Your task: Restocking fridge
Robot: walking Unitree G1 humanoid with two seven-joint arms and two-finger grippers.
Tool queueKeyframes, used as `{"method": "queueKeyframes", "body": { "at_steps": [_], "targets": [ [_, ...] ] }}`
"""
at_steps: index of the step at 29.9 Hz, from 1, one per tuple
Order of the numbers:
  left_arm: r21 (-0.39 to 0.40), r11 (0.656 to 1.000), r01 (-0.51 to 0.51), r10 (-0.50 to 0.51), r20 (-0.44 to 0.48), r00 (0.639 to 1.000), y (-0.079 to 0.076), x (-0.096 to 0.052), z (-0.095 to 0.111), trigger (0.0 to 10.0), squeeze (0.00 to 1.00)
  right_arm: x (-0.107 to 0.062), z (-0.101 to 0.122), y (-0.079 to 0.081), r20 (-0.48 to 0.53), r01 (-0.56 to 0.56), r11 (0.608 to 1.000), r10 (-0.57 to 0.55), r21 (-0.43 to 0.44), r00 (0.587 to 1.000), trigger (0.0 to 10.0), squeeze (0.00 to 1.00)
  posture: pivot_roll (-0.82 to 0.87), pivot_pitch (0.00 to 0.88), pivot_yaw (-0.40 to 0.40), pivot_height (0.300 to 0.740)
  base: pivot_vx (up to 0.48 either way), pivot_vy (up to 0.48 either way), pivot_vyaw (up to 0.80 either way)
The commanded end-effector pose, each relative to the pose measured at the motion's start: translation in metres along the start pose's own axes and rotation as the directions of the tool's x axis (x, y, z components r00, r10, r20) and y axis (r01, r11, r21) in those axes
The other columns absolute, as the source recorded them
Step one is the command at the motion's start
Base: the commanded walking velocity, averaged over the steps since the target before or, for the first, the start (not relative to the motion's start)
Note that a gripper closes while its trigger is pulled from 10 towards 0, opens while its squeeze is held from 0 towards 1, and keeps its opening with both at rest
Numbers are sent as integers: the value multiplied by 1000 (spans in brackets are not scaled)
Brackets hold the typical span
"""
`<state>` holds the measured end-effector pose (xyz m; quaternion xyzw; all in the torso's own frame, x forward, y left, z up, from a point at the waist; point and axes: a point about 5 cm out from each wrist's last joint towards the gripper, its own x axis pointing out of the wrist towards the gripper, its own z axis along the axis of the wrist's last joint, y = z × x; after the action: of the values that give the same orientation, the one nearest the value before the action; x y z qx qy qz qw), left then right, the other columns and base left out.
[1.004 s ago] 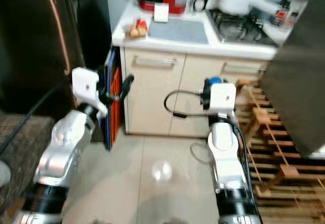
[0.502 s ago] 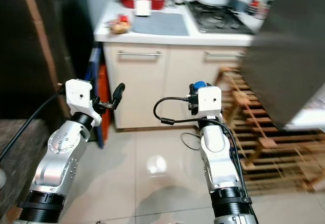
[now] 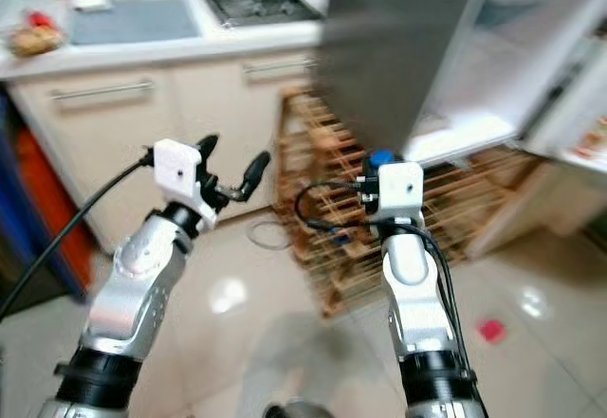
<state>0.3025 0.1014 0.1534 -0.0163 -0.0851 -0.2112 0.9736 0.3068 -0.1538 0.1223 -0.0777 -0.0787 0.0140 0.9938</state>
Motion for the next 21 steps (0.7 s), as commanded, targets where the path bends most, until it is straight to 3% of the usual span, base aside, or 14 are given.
{"method": "queueKeyframes", "body": {
  "at_steps": [1,8,15,19,21],
  "targets": [
    [-9,1000,11,-11,20,1000,-1,4,4,10000,0,4,8,-3,48,7,1000,-7,2,999,0,0,-92,0,-43,740,0,0,-694],
    [3,1000,16,-16,17,1000,2,5,4,10000,0,4,3,-14,22,83,995,-84,49,996,0,0,-100,0,-23,740,0,0,-692],
    [22,999,35,-35,5,999,-1,7,2,10000,0,-2,0,-9,36,70,996,-72,54,997,0,0,-110,0,4,740,0,0,-606],
    [26,998,51,-50,-11,999,-1,7,0,10000,0,-2,-2,-7,22,68,997,-69,37,997,0,0,-112,0,11,740,0,0,0],
    [21,997,79,-78,-13,997,-2,5,-1,10000,0,-2,-1,-6,29,65,997,-66,30,997,0,0,-113,0,11,740,480,0,0]
  ]
}}
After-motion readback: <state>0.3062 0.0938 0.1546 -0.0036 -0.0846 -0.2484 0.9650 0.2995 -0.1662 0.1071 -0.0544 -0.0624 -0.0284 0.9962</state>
